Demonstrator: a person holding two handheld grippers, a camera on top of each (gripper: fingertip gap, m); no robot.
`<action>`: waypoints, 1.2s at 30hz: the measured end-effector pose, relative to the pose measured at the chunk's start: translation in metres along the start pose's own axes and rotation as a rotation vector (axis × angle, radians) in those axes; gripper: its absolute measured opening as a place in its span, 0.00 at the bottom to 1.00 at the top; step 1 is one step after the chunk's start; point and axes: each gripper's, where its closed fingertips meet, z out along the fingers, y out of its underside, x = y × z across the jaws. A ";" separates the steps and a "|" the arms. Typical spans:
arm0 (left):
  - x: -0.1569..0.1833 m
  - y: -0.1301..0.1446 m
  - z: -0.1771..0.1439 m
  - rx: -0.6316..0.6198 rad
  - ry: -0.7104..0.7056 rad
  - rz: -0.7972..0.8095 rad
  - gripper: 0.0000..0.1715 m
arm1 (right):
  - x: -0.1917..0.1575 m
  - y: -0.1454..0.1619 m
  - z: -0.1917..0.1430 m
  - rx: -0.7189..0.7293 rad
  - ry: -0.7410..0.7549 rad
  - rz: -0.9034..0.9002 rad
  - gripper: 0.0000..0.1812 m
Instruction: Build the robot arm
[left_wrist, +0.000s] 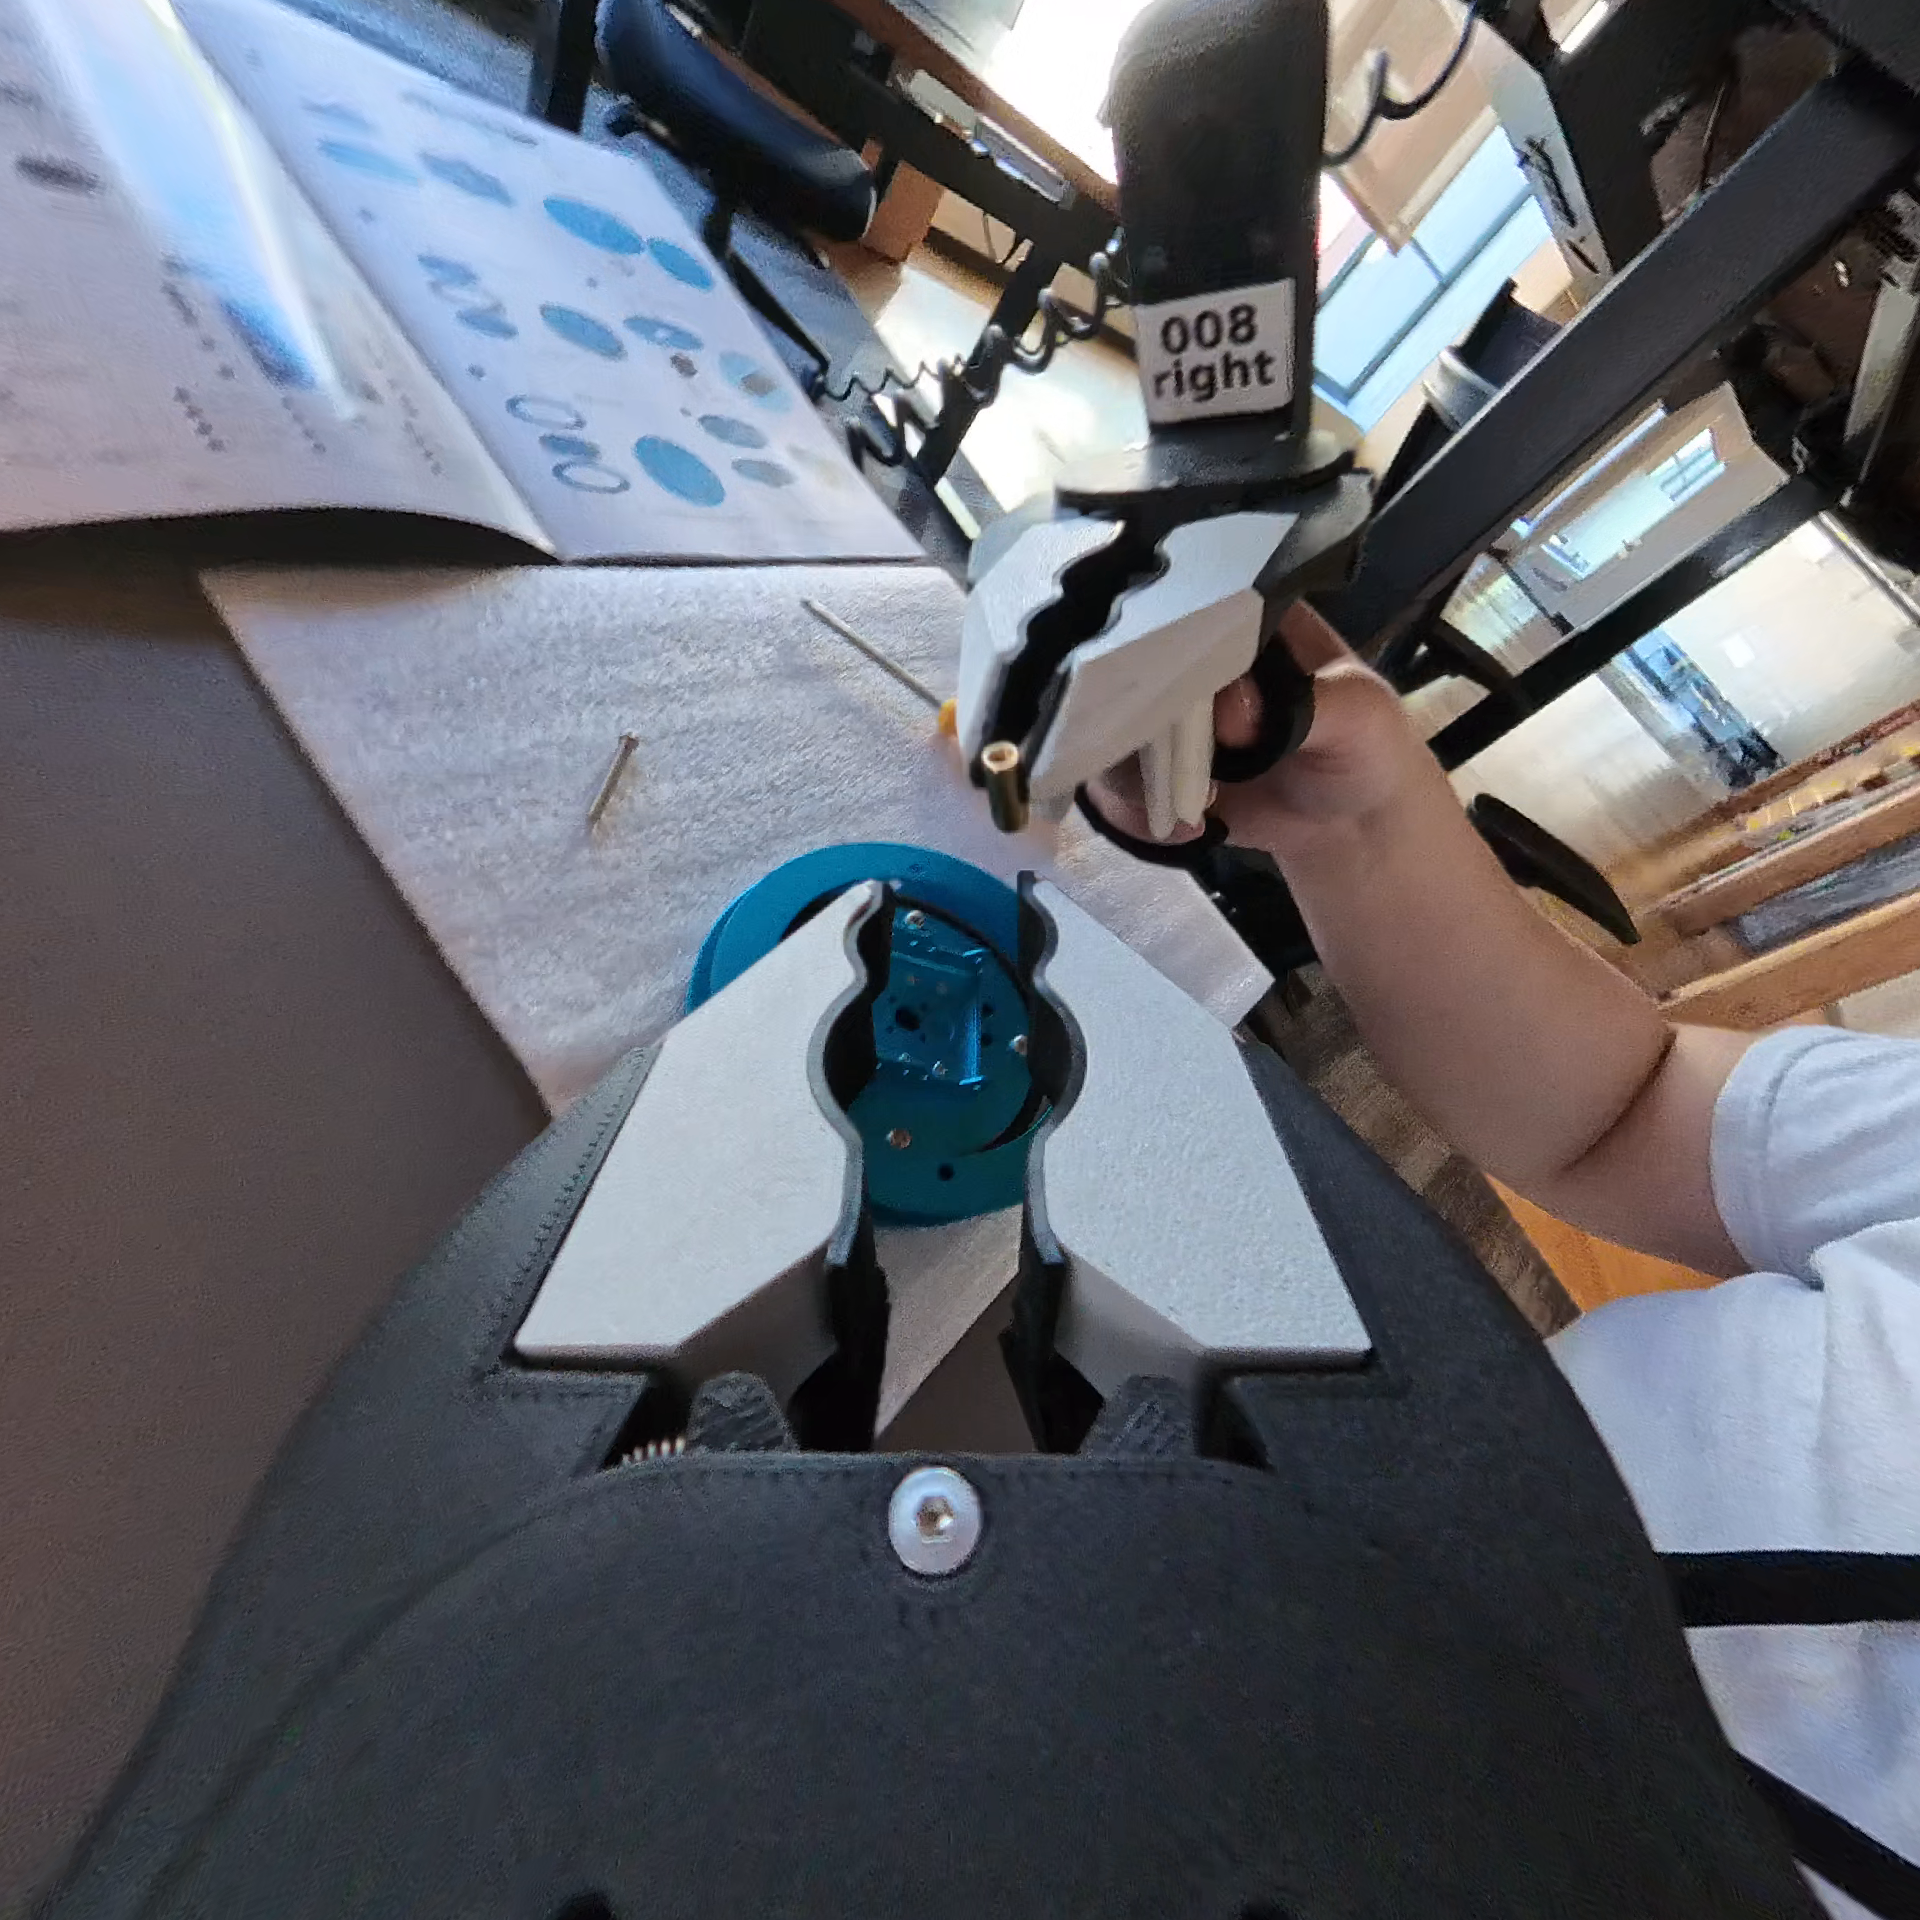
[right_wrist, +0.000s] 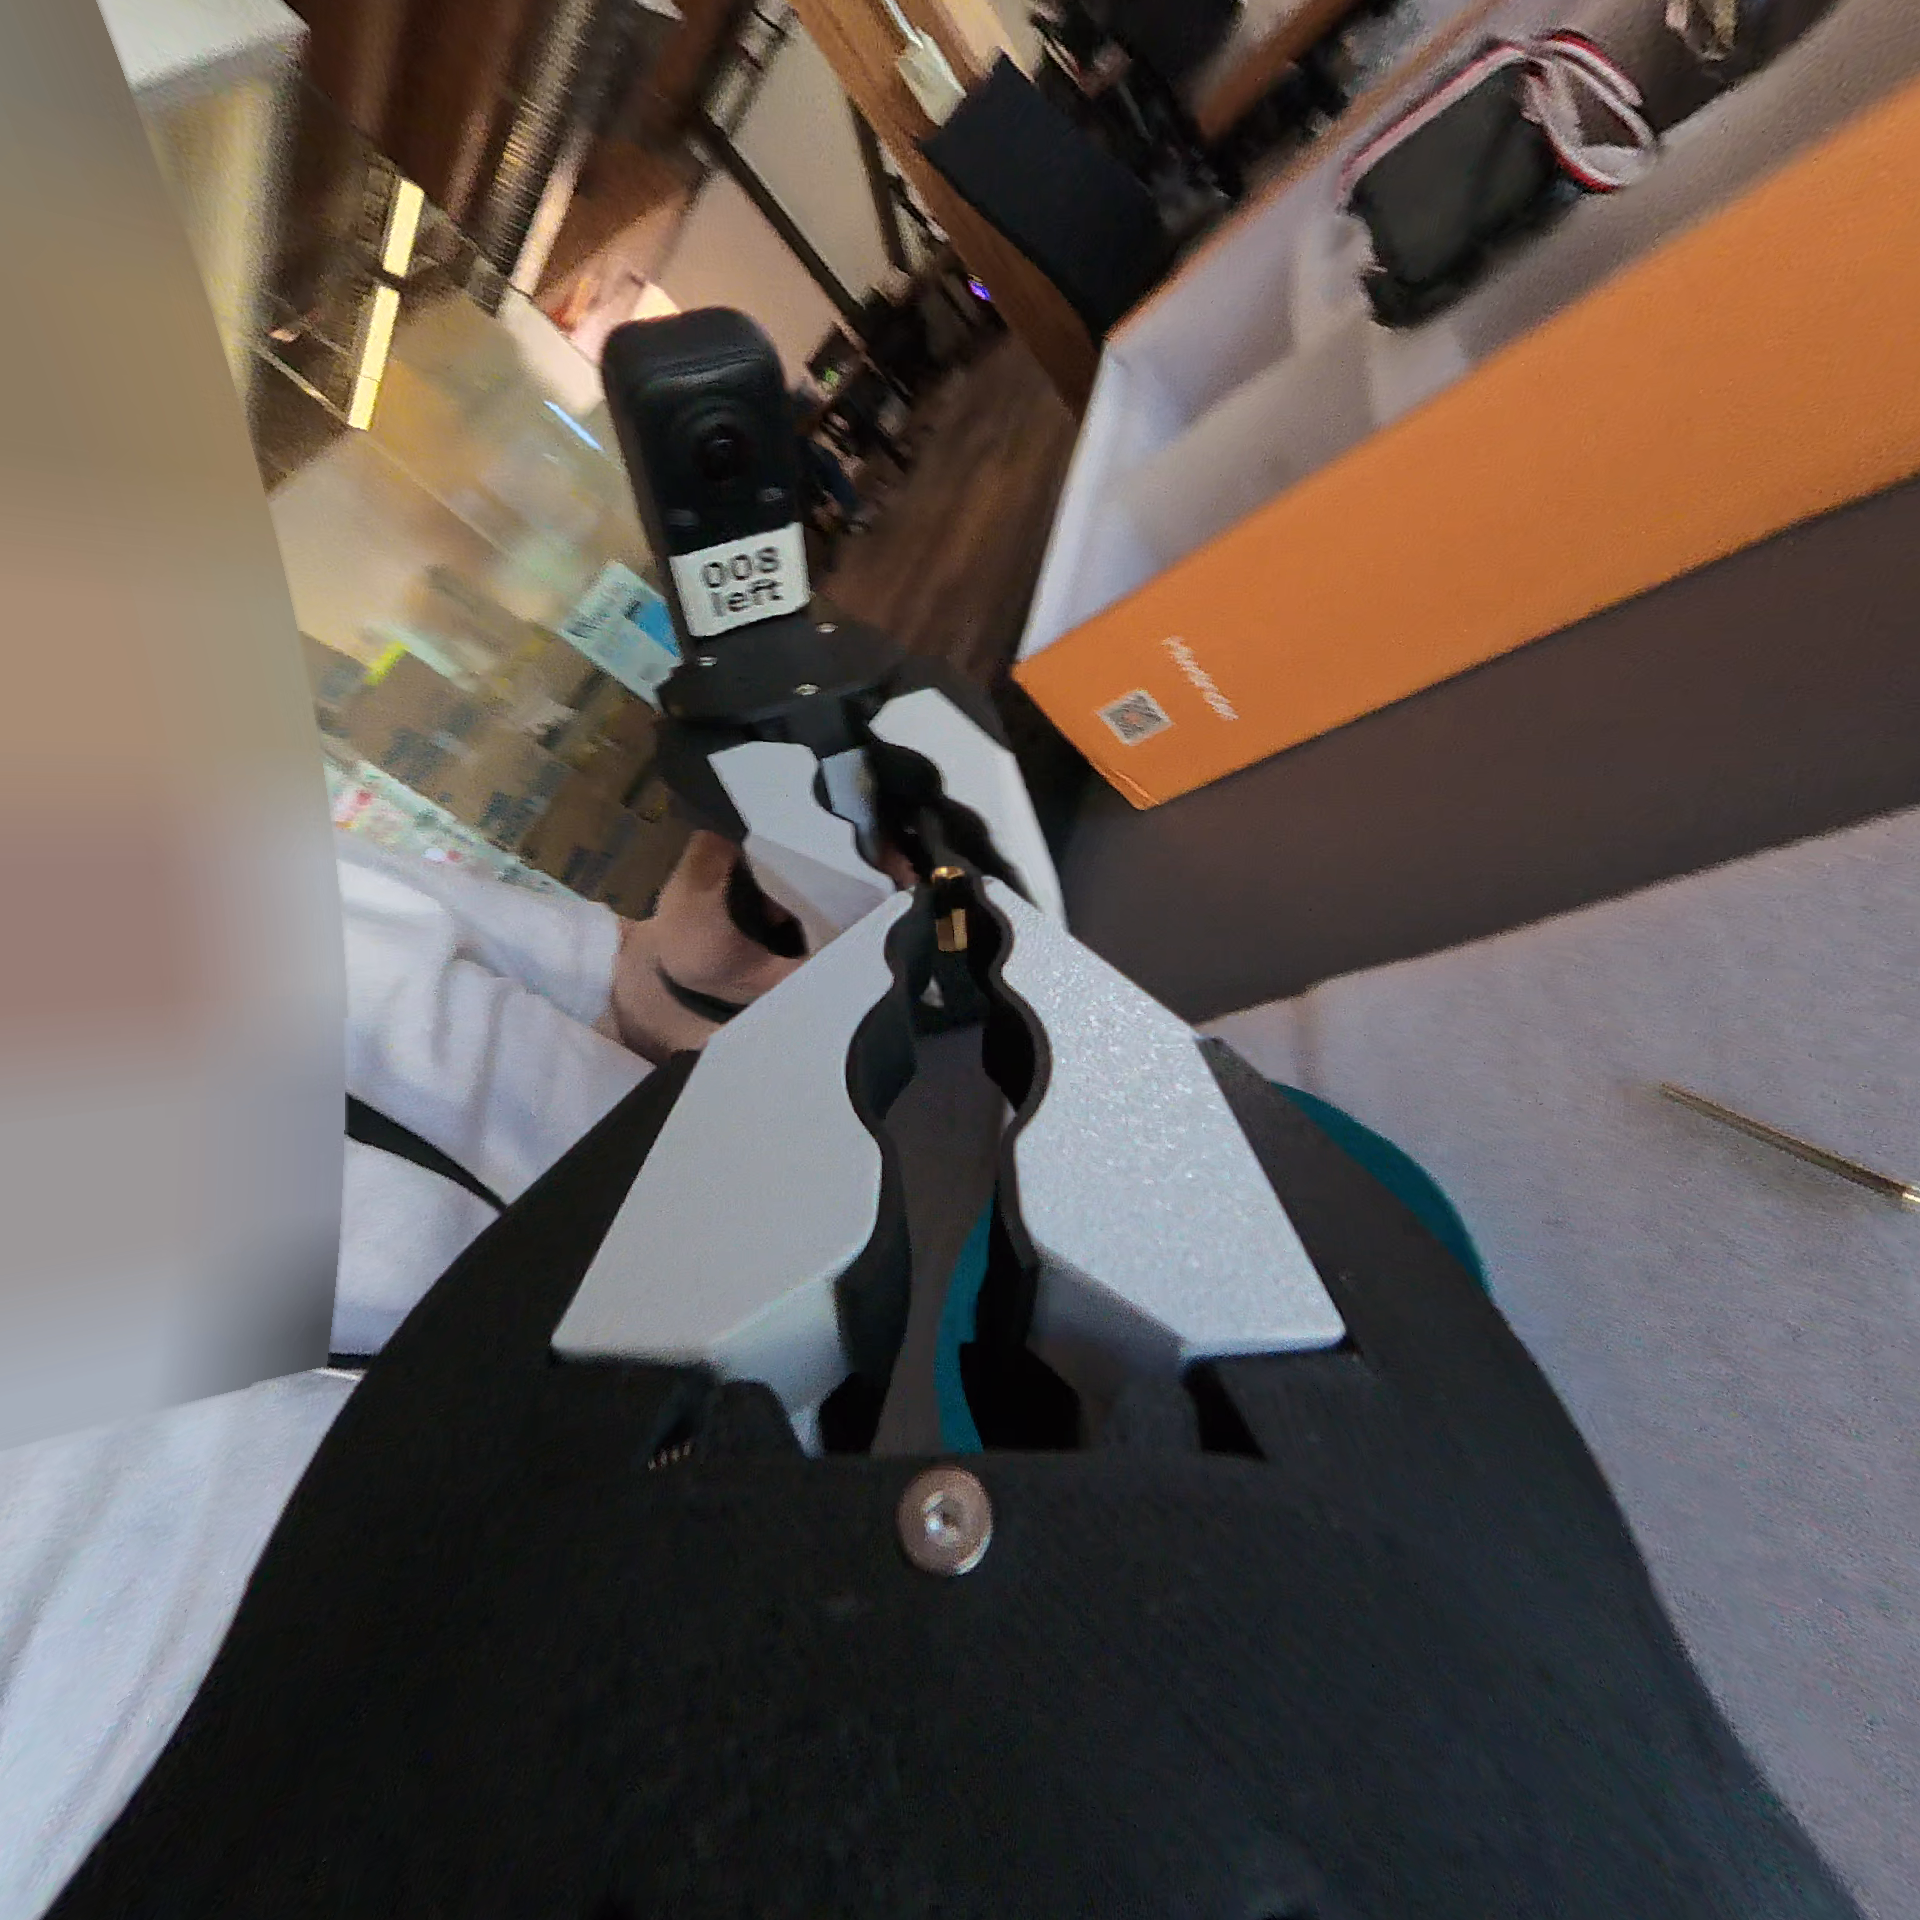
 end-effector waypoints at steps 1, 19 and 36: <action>0.007 -0.003 0.002 0.005 0.018 0.026 0.12 | -0.008 0.000 -0.001 0.018 -0.033 0.000 0.02; 0.031 -0.009 -0.003 0.035 0.062 0.147 0.02 | -0.023 0.006 -0.002 0.107 -0.196 0.063 0.02; -0.007 0.010 0.010 -0.139 -0.106 0.359 0.02 | 0.010 0.007 -0.008 -0.237 0.058 -0.217 0.06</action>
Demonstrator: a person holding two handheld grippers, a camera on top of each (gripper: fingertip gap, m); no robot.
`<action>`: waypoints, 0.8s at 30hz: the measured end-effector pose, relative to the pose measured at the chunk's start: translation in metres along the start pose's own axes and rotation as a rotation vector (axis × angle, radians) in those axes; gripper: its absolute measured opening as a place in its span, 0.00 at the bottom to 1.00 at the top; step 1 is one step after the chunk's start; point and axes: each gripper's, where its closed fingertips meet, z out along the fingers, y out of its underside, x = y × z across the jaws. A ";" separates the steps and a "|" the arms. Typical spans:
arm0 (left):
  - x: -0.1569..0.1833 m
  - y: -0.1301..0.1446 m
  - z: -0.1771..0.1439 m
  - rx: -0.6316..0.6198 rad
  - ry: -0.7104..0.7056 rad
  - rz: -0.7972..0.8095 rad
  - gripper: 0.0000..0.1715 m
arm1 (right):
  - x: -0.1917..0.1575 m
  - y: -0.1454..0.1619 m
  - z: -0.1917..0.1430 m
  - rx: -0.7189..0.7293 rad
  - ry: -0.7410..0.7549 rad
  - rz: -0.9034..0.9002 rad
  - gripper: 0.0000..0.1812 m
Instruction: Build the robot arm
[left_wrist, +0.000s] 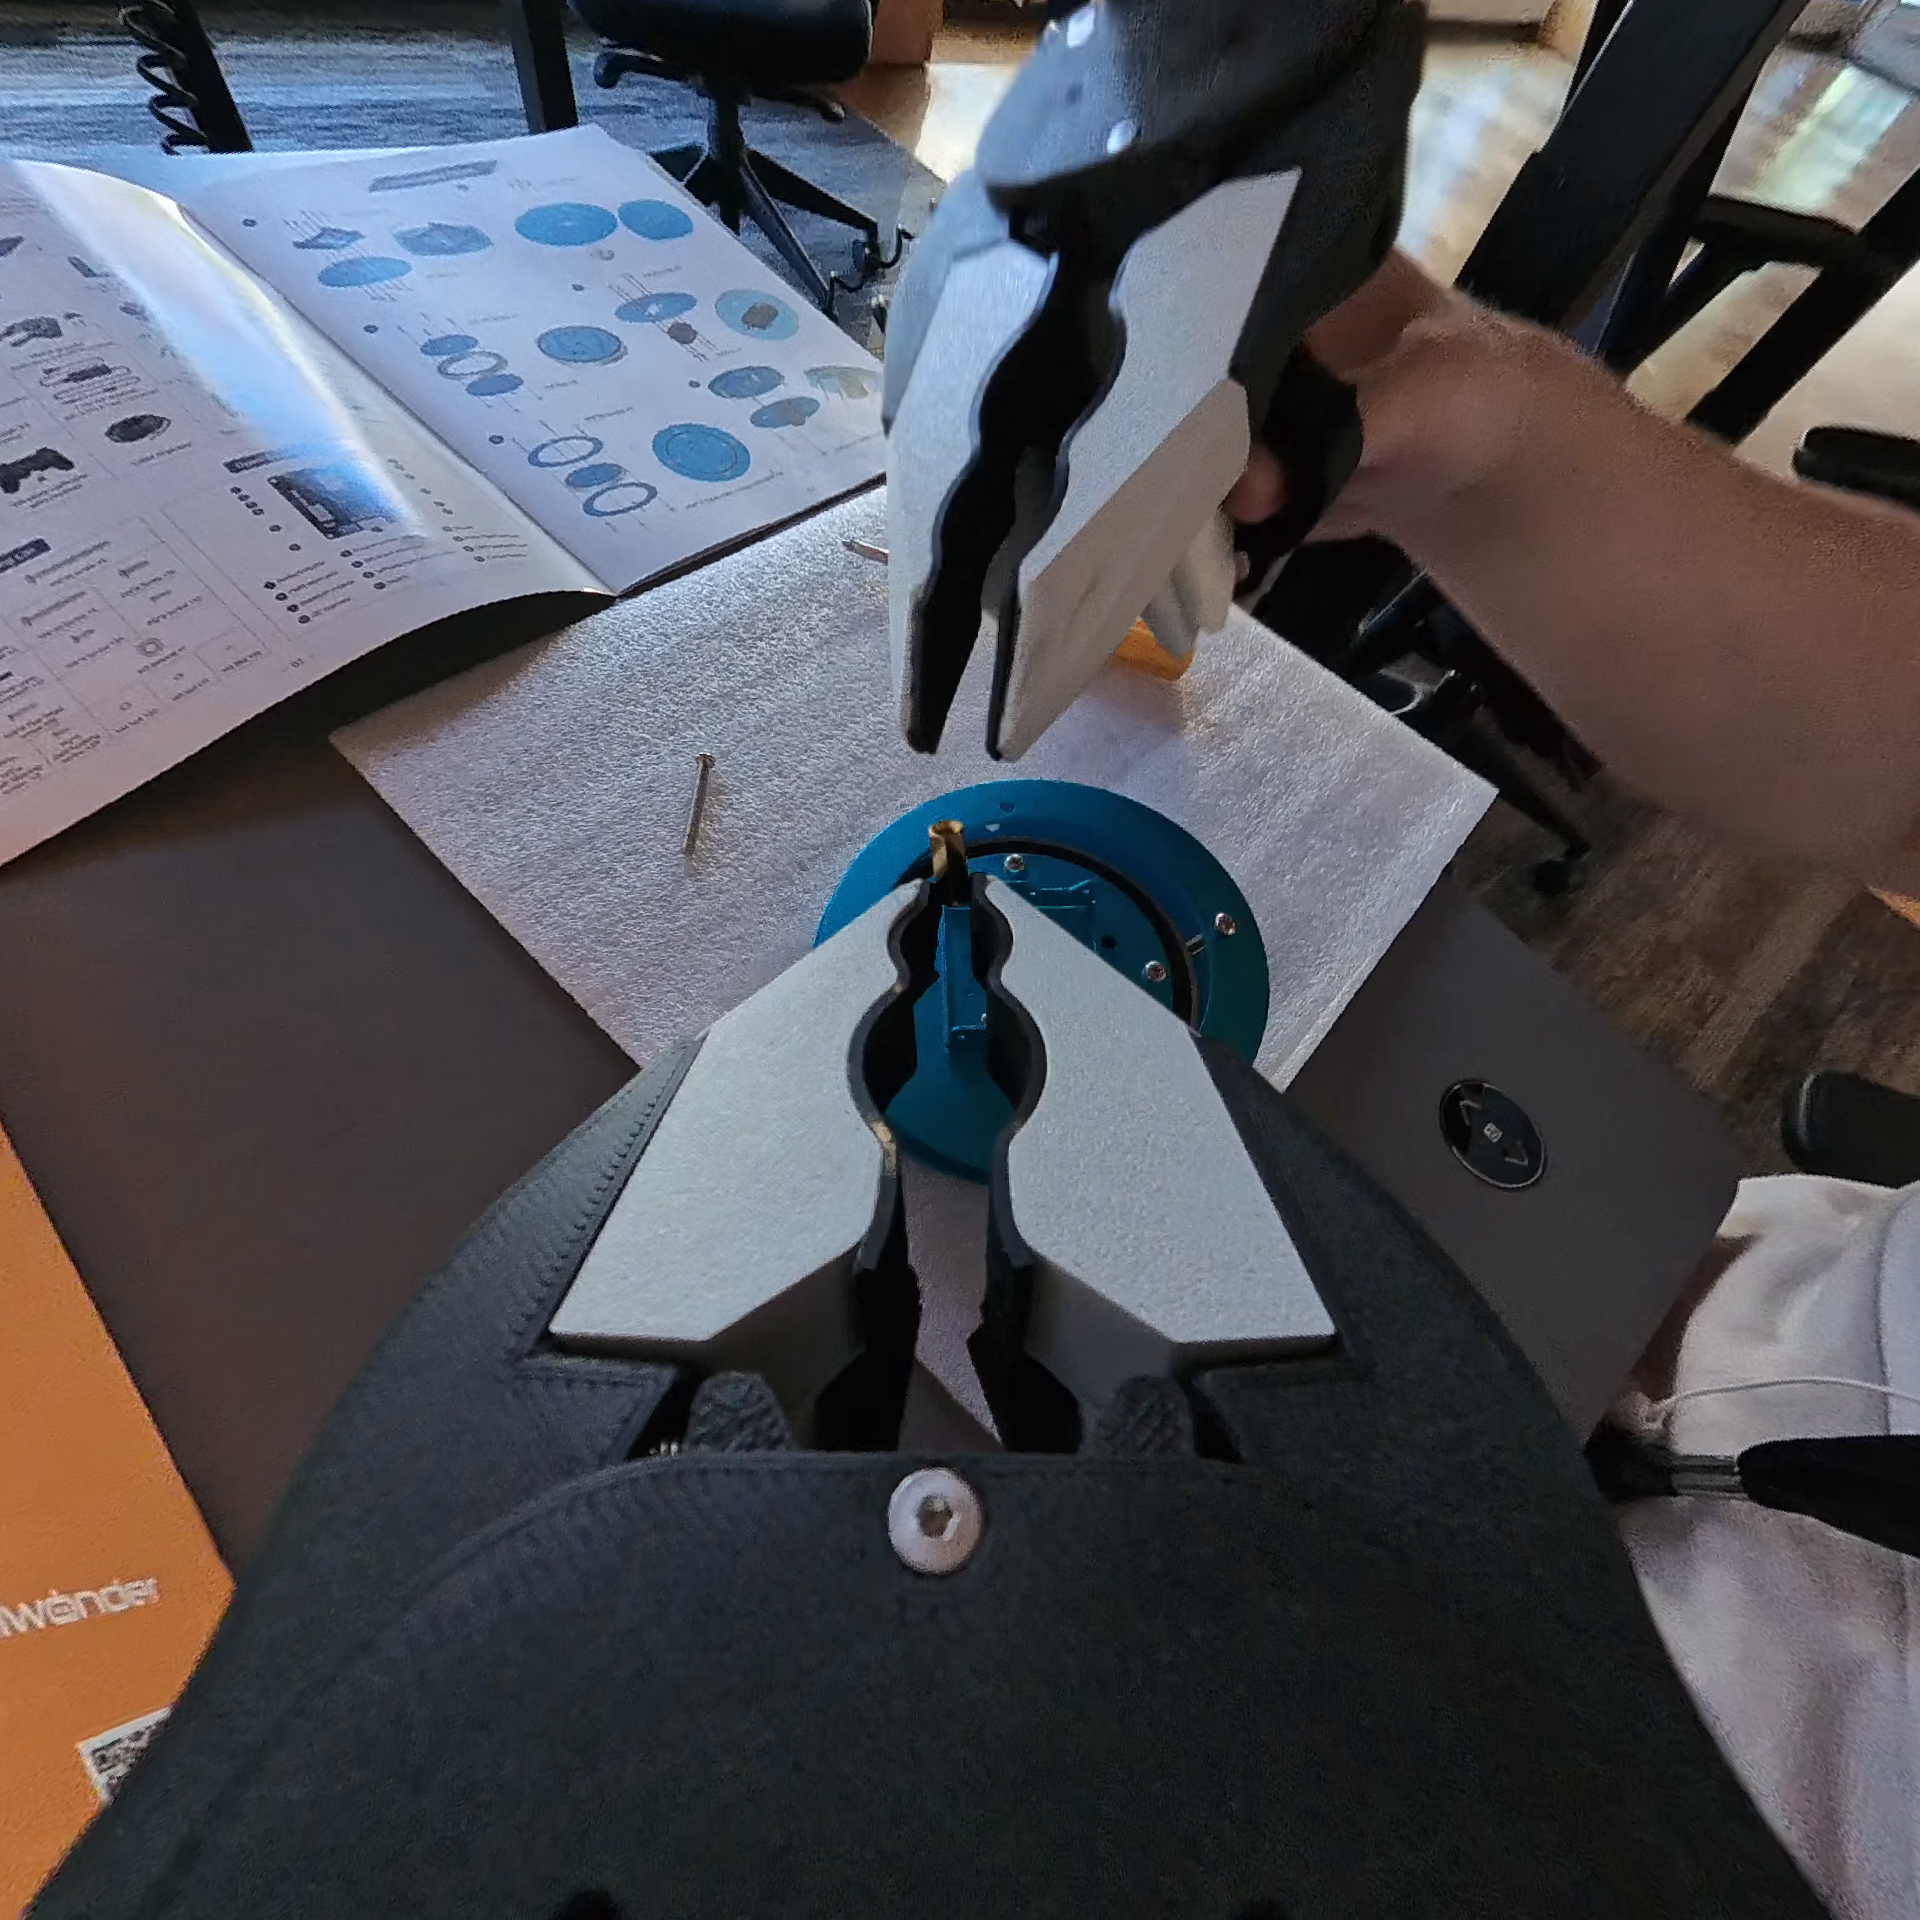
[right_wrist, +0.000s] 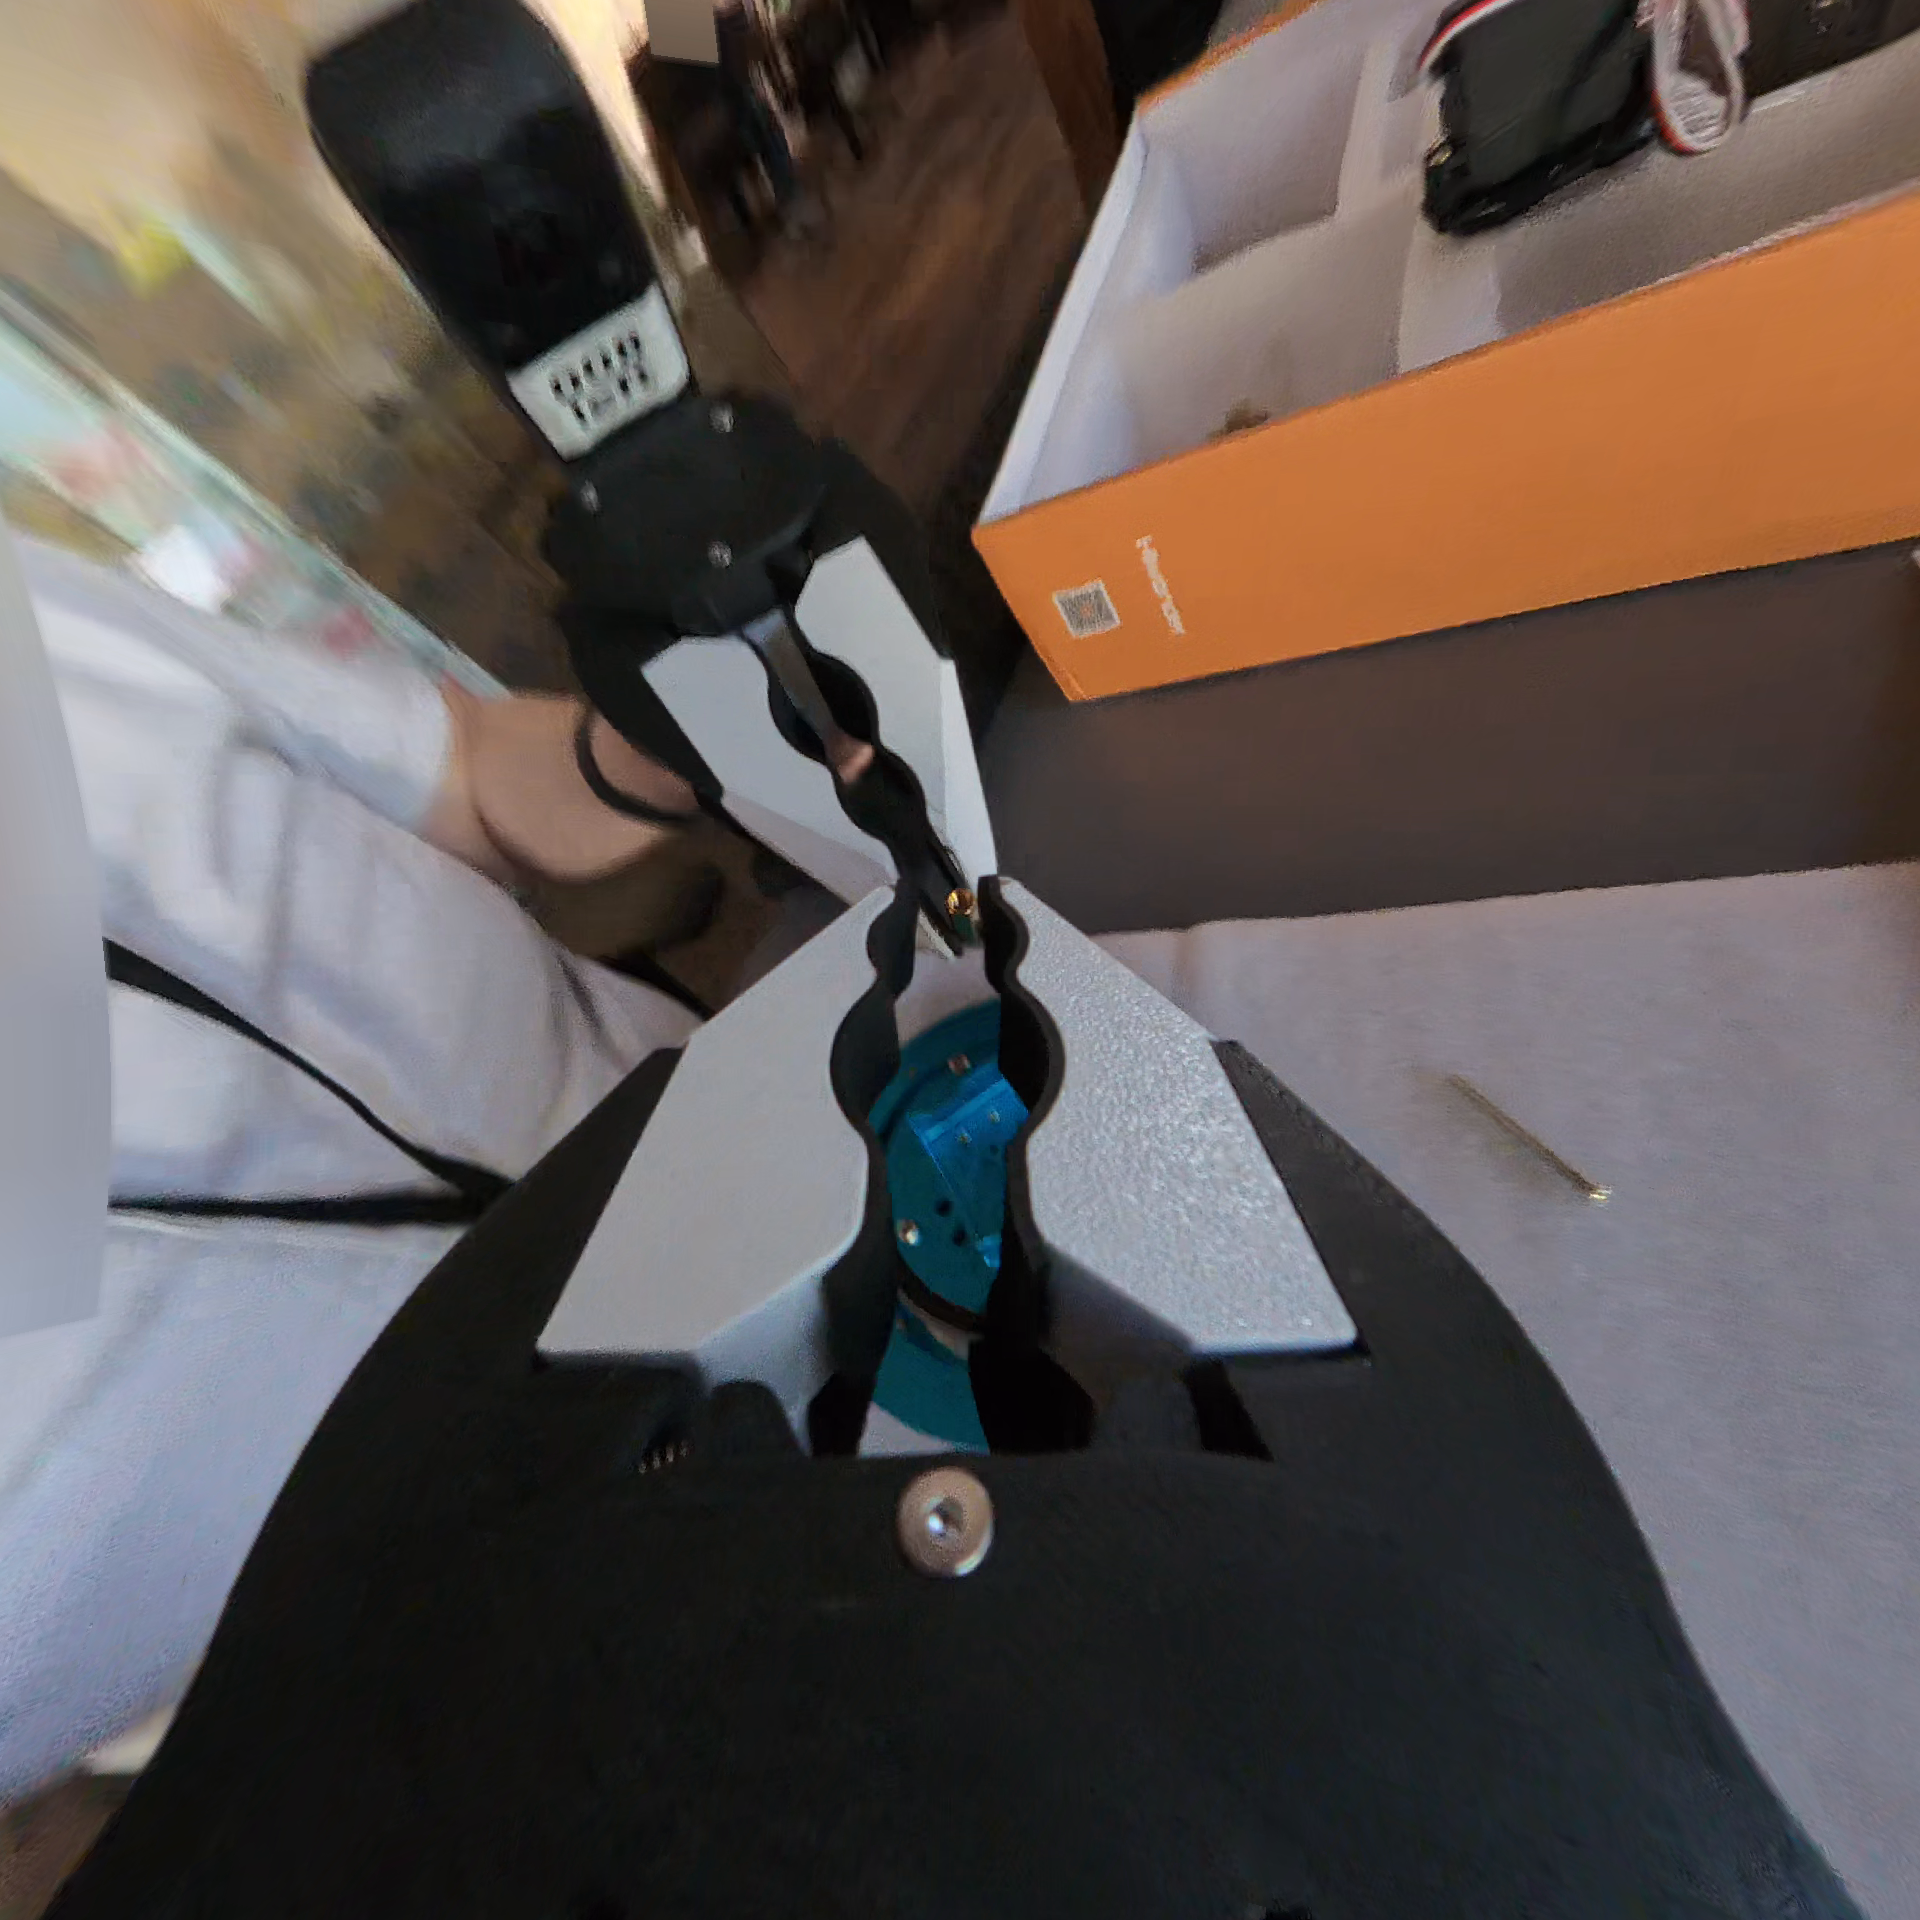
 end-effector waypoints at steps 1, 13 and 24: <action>0.001 0.001 0.001 -0.009 -0.005 0.016 0.02 | -0.001 0.004 0.000 -0.069 0.025 -0.051 0.06; 0.010 0.005 -0.001 -0.037 -0.022 0.110 0.02 | -0.002 0.024 0.014 -0.390 0.132 -0.346 0.09; 0.009 0.007 -0.007 -0.007 0.001 0.075 0.11 | 0.006 0.028 0.013 -0.405 0.122 -0.322 0.02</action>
